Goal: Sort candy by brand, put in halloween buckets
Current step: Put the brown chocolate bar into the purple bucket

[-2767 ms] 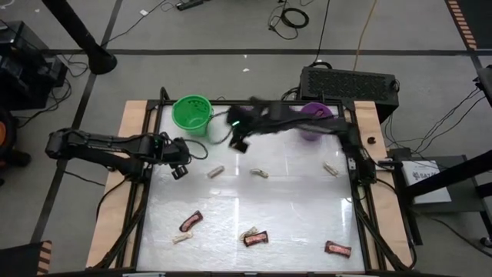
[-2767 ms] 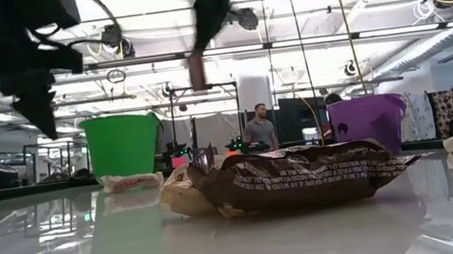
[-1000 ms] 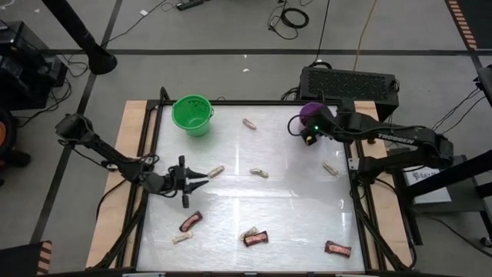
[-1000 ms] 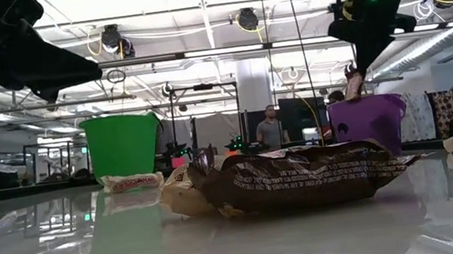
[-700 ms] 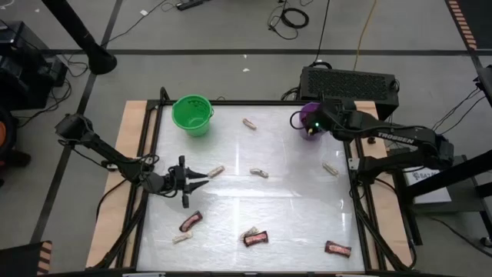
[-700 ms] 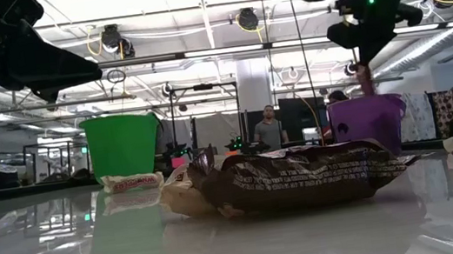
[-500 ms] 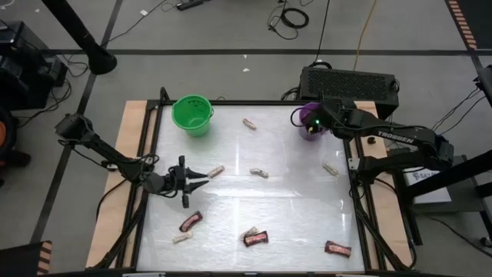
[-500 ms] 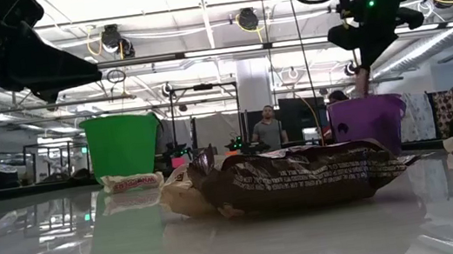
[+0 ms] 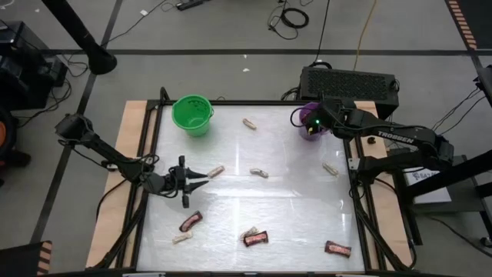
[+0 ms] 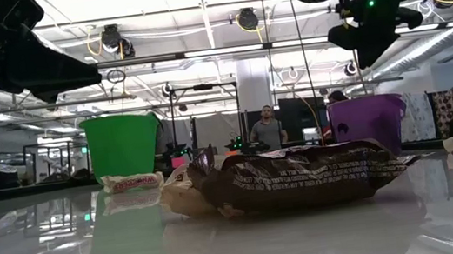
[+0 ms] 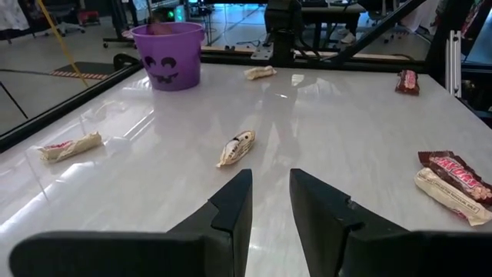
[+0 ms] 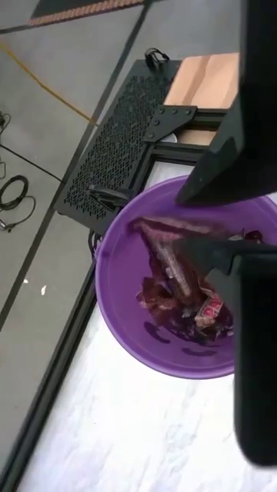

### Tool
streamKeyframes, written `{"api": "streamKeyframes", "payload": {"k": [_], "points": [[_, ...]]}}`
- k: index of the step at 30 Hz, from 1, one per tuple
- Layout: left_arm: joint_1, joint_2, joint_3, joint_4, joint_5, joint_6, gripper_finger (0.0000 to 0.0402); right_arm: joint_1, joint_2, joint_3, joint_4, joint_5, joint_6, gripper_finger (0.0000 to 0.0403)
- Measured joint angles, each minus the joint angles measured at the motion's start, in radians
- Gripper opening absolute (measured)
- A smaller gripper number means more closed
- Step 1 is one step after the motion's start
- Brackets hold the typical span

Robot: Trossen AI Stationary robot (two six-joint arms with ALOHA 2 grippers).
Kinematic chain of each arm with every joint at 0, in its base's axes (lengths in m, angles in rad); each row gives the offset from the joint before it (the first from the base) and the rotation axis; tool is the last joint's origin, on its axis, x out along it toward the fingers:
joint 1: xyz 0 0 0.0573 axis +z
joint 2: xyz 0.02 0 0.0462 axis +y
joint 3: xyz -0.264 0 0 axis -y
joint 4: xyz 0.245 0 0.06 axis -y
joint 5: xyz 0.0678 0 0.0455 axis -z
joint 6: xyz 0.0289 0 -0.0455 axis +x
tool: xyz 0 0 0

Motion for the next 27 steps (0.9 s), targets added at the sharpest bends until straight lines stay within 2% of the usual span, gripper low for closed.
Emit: {"api": "streamKeyframes", "payload": {"k": [5,7,11,14,16,19,27], "points": [[0.0,0.0,0.0,0.0,0.0,-0.005,0.0098,0.0,0.0,0.027,-0.001,-0.013,-0.06,0.0105],[0.0,0.0,0.0,0.0,0.0,-0.005,0.0098,0.001,0.0,0.061,-0.002,-0.075,-0.067,0.0115],[0.0,0.0,0.0,0.001,0.0,-0.007,0.0098,0.007,0.0,0.155,0.003,-0.3,-0.063,0.0122],[0.0,0.0,0.0,0.001,0.0,-0.008,0.0098,0.056,-0.001,0.194,0.03,-0.5,-0.041,0.0123],[0.0,0.0,0.001,0.001,0.0,-0.008,0.0098,0.117,-0.001,0.198,0.063,-0.613,-0.006,0.0123],[0.0,0.0,0.001,0.001,0.011,-0.008,0.0098,0.242,0.004,0.198,0.084,-0.703,0.075,0.0123],[0.0,0.0,0.001,0.004,0.03,-0.01,0.0098,0.653,0.098,0.198,0.128,-0.763,0.399,0.0123]]}}
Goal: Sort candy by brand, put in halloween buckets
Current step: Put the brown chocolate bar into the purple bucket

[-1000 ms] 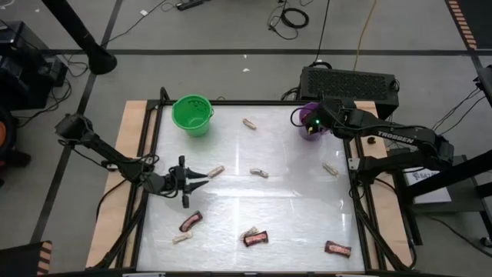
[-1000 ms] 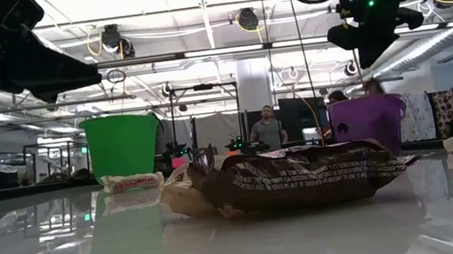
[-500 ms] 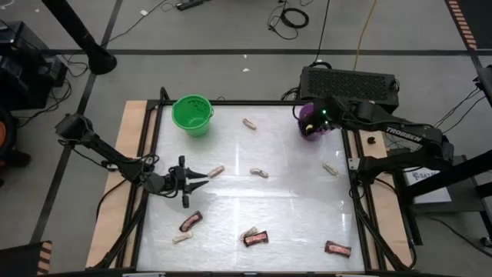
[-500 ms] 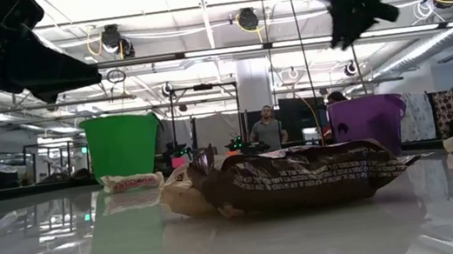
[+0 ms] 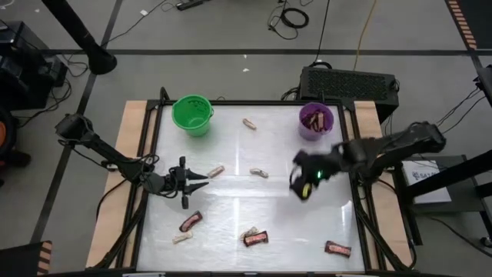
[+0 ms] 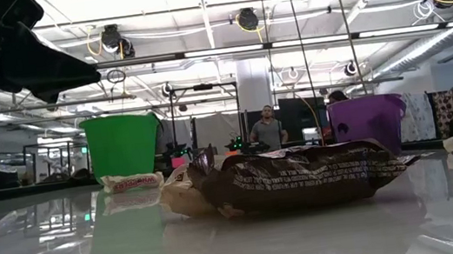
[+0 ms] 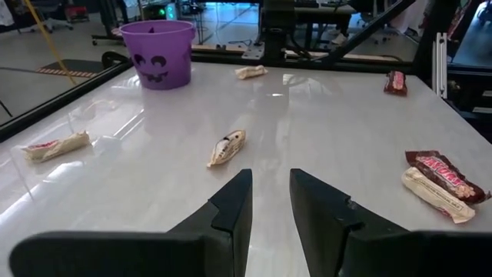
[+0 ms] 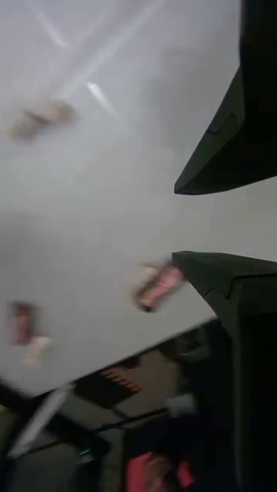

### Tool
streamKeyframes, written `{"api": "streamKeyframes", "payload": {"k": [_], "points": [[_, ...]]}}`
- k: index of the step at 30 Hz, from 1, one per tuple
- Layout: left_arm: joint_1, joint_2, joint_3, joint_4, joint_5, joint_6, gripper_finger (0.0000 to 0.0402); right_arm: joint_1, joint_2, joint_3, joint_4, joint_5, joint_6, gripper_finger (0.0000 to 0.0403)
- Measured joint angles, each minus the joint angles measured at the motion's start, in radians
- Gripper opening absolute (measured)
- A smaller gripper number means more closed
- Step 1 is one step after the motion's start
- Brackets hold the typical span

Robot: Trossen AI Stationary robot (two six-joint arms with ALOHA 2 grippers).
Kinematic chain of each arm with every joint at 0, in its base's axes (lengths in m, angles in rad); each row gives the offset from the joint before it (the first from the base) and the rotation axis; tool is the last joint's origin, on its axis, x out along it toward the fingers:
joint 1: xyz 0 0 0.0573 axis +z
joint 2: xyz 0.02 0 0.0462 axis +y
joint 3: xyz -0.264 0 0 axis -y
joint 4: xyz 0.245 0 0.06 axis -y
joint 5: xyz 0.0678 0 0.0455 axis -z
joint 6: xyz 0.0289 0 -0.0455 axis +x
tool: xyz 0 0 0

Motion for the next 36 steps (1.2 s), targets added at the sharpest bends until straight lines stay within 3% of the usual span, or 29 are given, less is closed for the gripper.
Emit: {"api": "streamKeyframes", "payload": {"k": [7,15,24,29,36], "points": [[0.0,0.0,0.0,0.0,0.0,-0.025,0.0098,0.267,0.183,0.0,0.043,-0.015,0.271,0.0123],[0.012,0.0,0.0,0.031,0.002,0.018,0.0098,0.397,0.378,0.0,0.032,-0.273,0.461,0.0123],[0.061,0.0,0.0,0.066,0.026,0.116,0.0098,0.401,0.493,0.0,-0.05,-0.314,0.483,0.0123],[0.094,0.0,0.0,0.067,0.074,0.116,0.0098,0.426,0.543,0.0,-0.042,-0.404,0.477,0.0123],[0.109,0.0,0.0,0.068,0.109,0.109,0.0098,0.458,0.56,-0.001,-0.041,-0.454,0.353,0.0123]]}}
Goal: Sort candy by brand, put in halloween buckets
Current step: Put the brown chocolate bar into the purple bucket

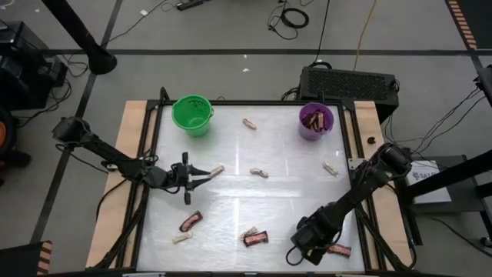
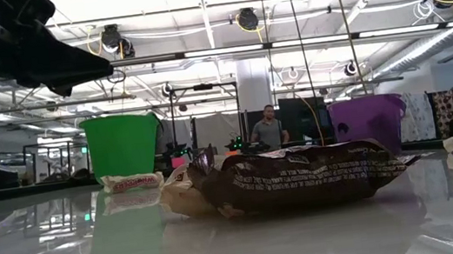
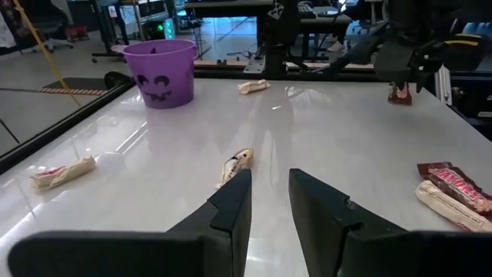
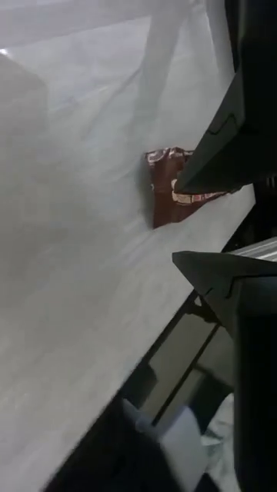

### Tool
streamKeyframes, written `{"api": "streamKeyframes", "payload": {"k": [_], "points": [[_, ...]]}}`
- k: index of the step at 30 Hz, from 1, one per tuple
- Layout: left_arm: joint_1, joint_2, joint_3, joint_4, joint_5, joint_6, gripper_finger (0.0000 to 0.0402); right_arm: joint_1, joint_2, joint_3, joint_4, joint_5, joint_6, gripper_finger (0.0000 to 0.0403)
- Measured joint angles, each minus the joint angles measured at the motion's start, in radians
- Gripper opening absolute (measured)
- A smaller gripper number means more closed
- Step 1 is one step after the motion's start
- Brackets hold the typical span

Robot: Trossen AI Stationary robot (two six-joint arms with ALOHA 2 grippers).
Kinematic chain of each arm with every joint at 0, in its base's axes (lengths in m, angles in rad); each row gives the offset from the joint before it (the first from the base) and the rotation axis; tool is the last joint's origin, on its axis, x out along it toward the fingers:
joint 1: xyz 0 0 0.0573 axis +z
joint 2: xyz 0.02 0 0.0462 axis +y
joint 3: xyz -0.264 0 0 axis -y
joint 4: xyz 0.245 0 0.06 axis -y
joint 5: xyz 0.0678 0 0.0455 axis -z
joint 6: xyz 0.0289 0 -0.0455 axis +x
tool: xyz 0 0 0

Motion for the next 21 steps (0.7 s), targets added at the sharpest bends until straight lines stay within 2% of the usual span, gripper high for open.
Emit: {"api": "streamKeyframes", "payload": {"k": [7,9,13,21], "points": [[0.0,0.0,0.0,0.0,0.001,-0.003,0.0098,-0.002,0.0,0.0,0.008,-0.025,-0.132,0.0123],[0.0,0.0,0.0,0.0,0.001,-0.003,0.0098,-0.004,0.0,0.0,0.007,-0.067,-0.155,0.0123],[0.0,0.0,0.0,0.0,0.001,-0.003,0.0098,-0.005,0.0,0.016,0.0,-0.119,-0.155,0.0121],[0.0,0.0,0.0,0.0,0.001,0.028,0.0098,0.001,0.0,0.05,0.001,-0.09,-0.101,0.0096]]}}
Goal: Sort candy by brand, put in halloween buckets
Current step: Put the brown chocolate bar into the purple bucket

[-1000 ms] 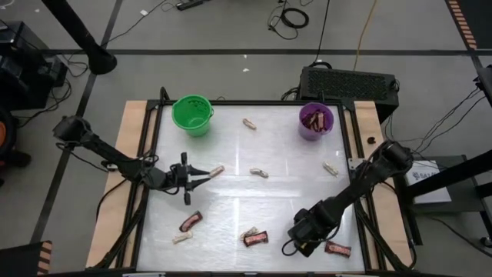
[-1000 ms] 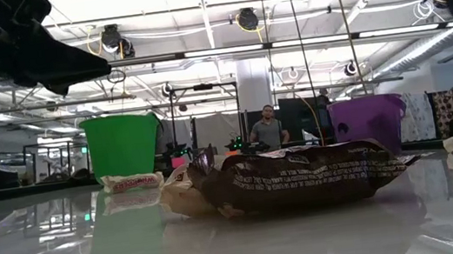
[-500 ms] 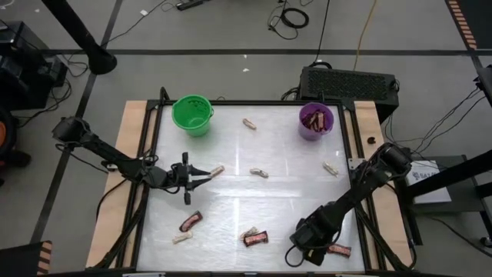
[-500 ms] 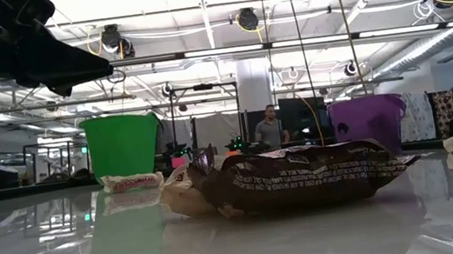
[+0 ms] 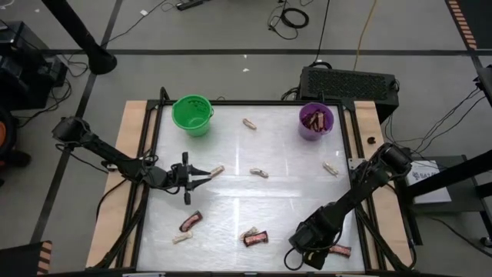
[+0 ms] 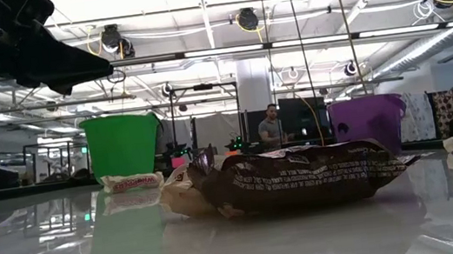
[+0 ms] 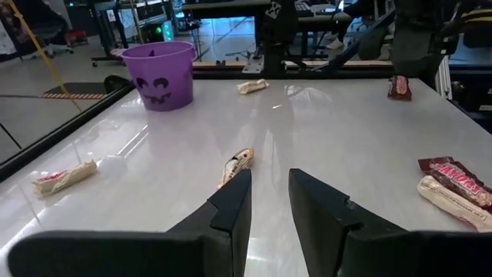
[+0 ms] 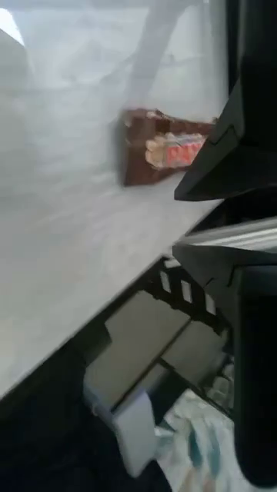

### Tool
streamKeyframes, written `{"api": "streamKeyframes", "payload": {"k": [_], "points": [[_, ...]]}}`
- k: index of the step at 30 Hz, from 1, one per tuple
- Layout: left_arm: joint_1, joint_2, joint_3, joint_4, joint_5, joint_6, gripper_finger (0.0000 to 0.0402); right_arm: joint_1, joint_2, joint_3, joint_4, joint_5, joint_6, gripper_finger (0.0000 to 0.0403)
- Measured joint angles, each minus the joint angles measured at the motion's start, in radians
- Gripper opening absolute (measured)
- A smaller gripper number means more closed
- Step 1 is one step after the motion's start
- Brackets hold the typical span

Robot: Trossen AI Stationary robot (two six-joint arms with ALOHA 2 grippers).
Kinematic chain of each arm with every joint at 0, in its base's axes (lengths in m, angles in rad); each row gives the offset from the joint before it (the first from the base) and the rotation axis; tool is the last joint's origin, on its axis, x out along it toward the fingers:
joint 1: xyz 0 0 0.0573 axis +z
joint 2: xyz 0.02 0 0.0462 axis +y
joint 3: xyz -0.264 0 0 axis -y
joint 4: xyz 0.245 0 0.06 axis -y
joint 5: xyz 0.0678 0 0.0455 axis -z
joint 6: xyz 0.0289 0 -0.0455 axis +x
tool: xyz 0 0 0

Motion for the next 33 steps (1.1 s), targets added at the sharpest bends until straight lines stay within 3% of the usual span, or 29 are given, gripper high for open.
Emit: {"api": "streamKeyframes", "payload": {"k": [4,10,16,24,29,33], "points": [[0.0,0.0,0.0,0.005,0.0,0.026,0.0098,0.027,0.0,0.0,-0.002,0.07,-0.027,0.0081],[0.006,0.0,0.0,0.014,0.0,0.049,0.0098,0.041,0.0,0.0,-0.046,0.091,-0.053,0.0067],[0.022,0.0,0.0,0.013,0.012,0.05,0.0098,0.043,0.0,0.0,-0.122,0.162,-0.035,0.0074],[0.026,0.0,0.0,0.013,0.037,0.049,0.0098,0.044,0.0,-0.028,-0.176,0.158,0.097,0.0154],[0.026,0.0,0.0,0.012,0.049,0.049,0.0098,0.047,0.0,-0.082,-0.094,0.116,0.125,0.0204],[0.026,0.0,0.0,0.011,0.049,0.049,0.0098,0.047,0.0,-0.107,-0.043,0.102,0.101,0.0222]]}}
